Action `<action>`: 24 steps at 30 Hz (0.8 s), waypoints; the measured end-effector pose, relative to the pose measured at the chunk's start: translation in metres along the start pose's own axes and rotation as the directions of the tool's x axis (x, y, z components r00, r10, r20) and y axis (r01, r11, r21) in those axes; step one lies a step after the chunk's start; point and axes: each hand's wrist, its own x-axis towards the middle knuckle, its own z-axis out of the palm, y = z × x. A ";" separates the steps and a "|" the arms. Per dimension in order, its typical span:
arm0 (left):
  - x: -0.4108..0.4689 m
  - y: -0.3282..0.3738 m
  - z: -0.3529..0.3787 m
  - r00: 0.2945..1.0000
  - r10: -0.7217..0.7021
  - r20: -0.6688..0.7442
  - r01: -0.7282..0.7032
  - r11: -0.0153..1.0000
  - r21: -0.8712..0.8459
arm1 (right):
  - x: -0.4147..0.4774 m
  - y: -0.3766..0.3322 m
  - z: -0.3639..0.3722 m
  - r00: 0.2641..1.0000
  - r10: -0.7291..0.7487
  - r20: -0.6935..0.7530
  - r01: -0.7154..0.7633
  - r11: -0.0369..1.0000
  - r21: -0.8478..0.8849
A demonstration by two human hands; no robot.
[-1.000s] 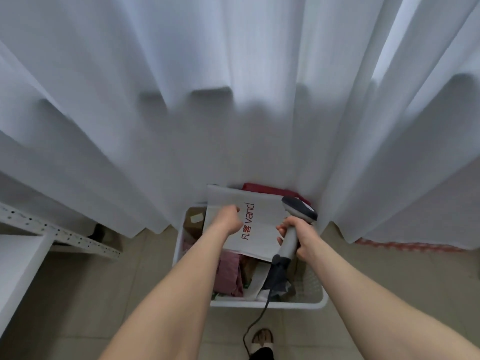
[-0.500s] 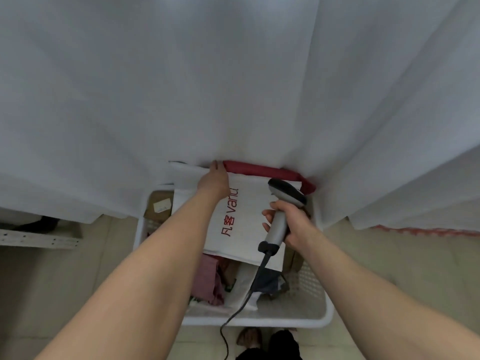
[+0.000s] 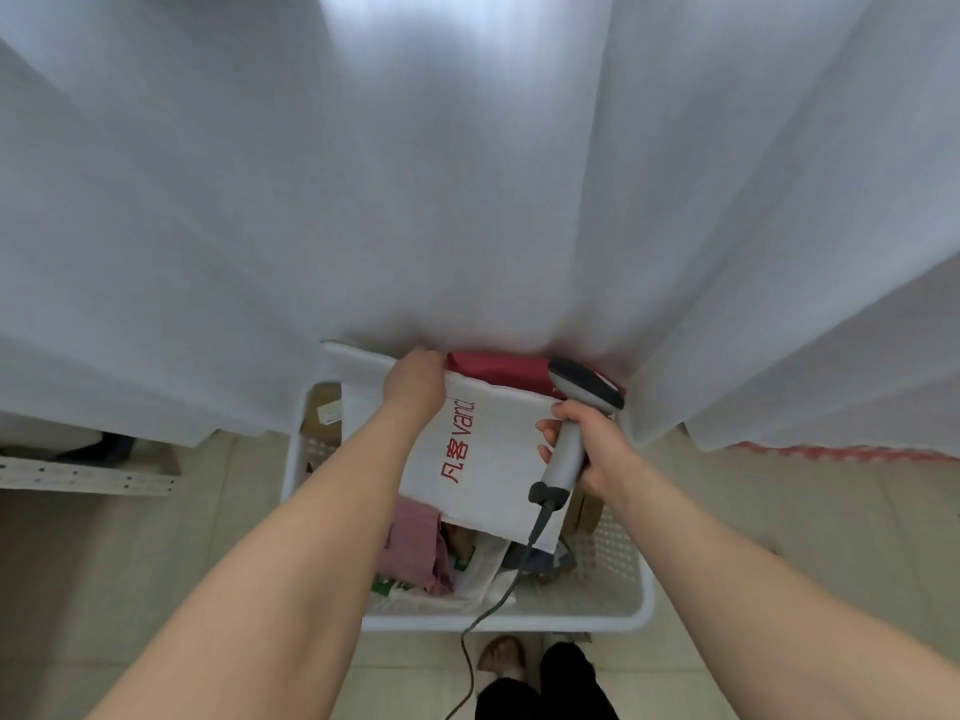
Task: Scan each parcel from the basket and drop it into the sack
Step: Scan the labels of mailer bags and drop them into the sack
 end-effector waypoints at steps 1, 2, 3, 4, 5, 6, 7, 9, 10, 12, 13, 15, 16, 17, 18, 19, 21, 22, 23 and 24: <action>-0.011 0.001 -0.014 1.000 -0.006 -0.002 0.006 0.999 -0.033 | -0.014 -0.002 0.001 1.000 -0.001 -0.019 0.002 1.000 0.005; -0.023 0.003 -0.029 1.000 -0.016 -0.002 0.016 0.998 -0.064 | -0.028 -0.003 0.001 0.999 -0.003 -0.038 0.003 1.000 0.007; -0.036 0.006 -0.044 1.000 -0.026 0.003 0.027 0.995 -0.094 | -0.044 -0.005 0.002 0.998 -0.004 -0.056 0.005 1.000 0.010; -0.050 0.010 -0.059 0.999 -0.031 0.006 0.032 0.992 -0.125 | -0.060 -0.006 0.004 0.997 -0.007 -0.072 0.007 1.000 0.010; -0.065 0.014 -0.073 0.999 -0.038 0.006 0.038 0.986 -0.163 | -0.075 -0.007 0.004 0.996 -0.009 -0.089 0.009 1.000 0.009; -0.080 0.018 -0.086 0.998 -0.055 0.008 0.055 0.976 -0.208 | -0.091 -0.008 0.005 0.994 -0.010 -0.106 0.010 1.000 0.002; -0.094 0.022 -0.098 0.996 -0.087 0.016 0.088 0.963 -0.257 | -0.105 -0.008 0.006 0.993 -0.010 -0.121 0.009 1.000 -0.009; -0.123 0.027 -0.120 0.987 -0.160 0.009 0.154 0.930 -0.333 | -0.134 -0.008 0.007 0.990 -0.018 -0.139 0.014 1.000 -0.028; -0.135 0.027 -0.130 0.982 -0.191 -0.015 0.173 0.917 -0.361 | -0.146 -0.008 0.007 0.989 -0.027 -0.146 0.021 0.999 -0.039; -0.158 0.025 -0.148 0.971 -0.227 -0.071 0.178 0.890 -0.420 | -0.170 -0.008 0.008 0.988 -0.057 -0.144 0.045 0.995 -0.091; -0.170 0.022 -0.158 0.966 -0.237 -0.099 0.170 0.879 -0.446 | -0.182 -0.008 0.008 0.988 -0.074 -0.133 0.057 0.990 -0.127; -0.196 0.017 -0.178 0.956 -0.256 -0.141 0.161 0.864 -0.478 | -0.204 -0.007 0.007 0.988 -0.108 -0.108 0.087 0.979 -0.183; -0.210 0.015 -0.187 0.953 -0.257 -0.163 0.151 0.864 -0.479 | -0.216 -0.006 0.006 0.988 -0.124 -0.090 0.104 0.975 -0.195; -0.226 0.013 -0.195 0.950 -0.249 -0.190 0.135 0.872 -0.470 | -0.230 -0.003 0.005 0.988 -0.138 -0.065 0.123 0.972 -0.199; -0.243 0.011 -0.202 0.947 -0.235 -0.218 0.114 0.883 -0.456 | -0.242 0.000 0.003 0.988 -0.149 -0.038 0.139 0.971 -0.196; -0.261 0.011 -0.210 0.945 -0.216 -0.246 0.091 0.896 -0.436 | -0.256 0.004 0.000 0.987 -0.158 -0.007 0.154 0.970 -0.190; -0.299 0.011 -0.226 0.925 -0.183 -0.333 0.047 0.925 -0.377 | -0.284 0.016 -0.009 0.983 -0.171 0.062 0.179 0.969 -0.170; -0.318 0.013 -0.235 0.901 -0.179 -0.395 0.031 0.935 -0.353 | -0.298 0.023 -0.015 0.981 -0.175 0.088 0.188 0.969 -0.162; -0.337 0.017 -0.243 0.873 -0.176 -0.455 0.012 0.940 -0.340 | -0.311 0.028 -0.021 0.978 -0.178 0.109 0.194 0.969 -0.156; -0.354 0.020 -0.251 0.846 -0.180 -0.501 -0.004 0.939 -0.343 | -0.324 0.033 -0.027 0.976 -0.179 0.128 0.197 0.969 -0.146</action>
